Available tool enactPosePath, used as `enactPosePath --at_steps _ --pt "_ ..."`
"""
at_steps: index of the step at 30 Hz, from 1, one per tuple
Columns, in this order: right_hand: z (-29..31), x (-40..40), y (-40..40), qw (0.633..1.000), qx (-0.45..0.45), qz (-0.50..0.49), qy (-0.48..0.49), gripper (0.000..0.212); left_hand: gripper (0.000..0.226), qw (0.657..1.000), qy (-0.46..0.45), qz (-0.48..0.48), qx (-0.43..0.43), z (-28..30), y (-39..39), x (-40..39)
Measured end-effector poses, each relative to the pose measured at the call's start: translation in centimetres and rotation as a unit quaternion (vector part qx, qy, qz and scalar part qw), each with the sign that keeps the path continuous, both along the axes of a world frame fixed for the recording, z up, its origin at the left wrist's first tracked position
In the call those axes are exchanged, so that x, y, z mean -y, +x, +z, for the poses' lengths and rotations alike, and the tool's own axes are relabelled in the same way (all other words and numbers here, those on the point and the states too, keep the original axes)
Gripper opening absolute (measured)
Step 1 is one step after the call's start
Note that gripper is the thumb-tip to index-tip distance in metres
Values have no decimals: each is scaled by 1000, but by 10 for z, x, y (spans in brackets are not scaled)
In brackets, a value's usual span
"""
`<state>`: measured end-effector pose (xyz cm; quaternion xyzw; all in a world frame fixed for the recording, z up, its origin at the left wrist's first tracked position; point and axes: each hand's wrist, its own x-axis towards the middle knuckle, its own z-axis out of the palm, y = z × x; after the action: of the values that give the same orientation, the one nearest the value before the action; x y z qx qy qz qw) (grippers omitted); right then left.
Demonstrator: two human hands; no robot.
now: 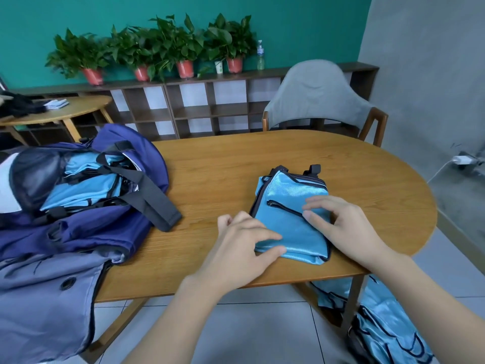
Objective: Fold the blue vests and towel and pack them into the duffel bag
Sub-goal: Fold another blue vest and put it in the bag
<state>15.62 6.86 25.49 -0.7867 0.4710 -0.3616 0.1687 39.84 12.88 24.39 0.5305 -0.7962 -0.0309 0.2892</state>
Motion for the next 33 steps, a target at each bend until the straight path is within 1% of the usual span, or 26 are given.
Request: enactPosePath --at_steps 2,4,6,8,10,12,14,15,16,17,19,20,23,25,29,32,33 --pt "3 -12 1 998 3 56 10 14 45 1000 1 4 -11 -4 5 1" --pt "1 -24 3 994 -11 108 20 21 52 999 34 3 -9 -7 11 3" --pt "-5 -31 5 990 -33 134 12 30 55 998 60 -12 -14 -9 15 4" --pt "-12 -34 7 990 -50 133 -8 33 53 997 65 -17 -26 -11 16 3" --pt "-13 -36 9 991 -56 123 -20 28 52 998 66 -10 -23 -11 16 1" --pt "-13 -37 12 990 -59 122 -37 26 58 998 60 -4 -12 -9 14 -2" --pt "-12 -38 16 991 -37 121 -35 24 67 998 60 4 6 -7 11 -5" --pt "-11 -39 16 993 -15 119 -22 21 66 998 55 9 14 -6 10 -6" --pt "-10 -39 16 993 8 115 -5 15 60 999 41 10 16 -6 10 -7" --pt "-8 -39 14 993 27 111 15 10 48 1000 18 8 11 -5 9 -7" --pt "-4 -42 12 993 44 102 38 5 22 999 -33 8 -16 -5 9 -6" --pt "-3 -43 12 994 38 96 33 7 15 998 -47 11 -42 -3 7 -5" --pt "-8 -45 7 996 -24 80 11 23 9 990 -22 29 -134 5 2 -4" --pt "-10 -45 4 998 -28 64 -4 24 8 986 -1 30 -166 9 -1 -4" --pt "1 -44 -3 997 76 9 13 18 6 969 -13 11 -246 16 -8 -3" --pt "11 -42 -7 988 145 8 48 6 8 957 -37 13 -287 24 -14 -5" --pt "13 -42 -8 982 174 15 65 9 7 954 -36 10 -297 27 -15 -5"
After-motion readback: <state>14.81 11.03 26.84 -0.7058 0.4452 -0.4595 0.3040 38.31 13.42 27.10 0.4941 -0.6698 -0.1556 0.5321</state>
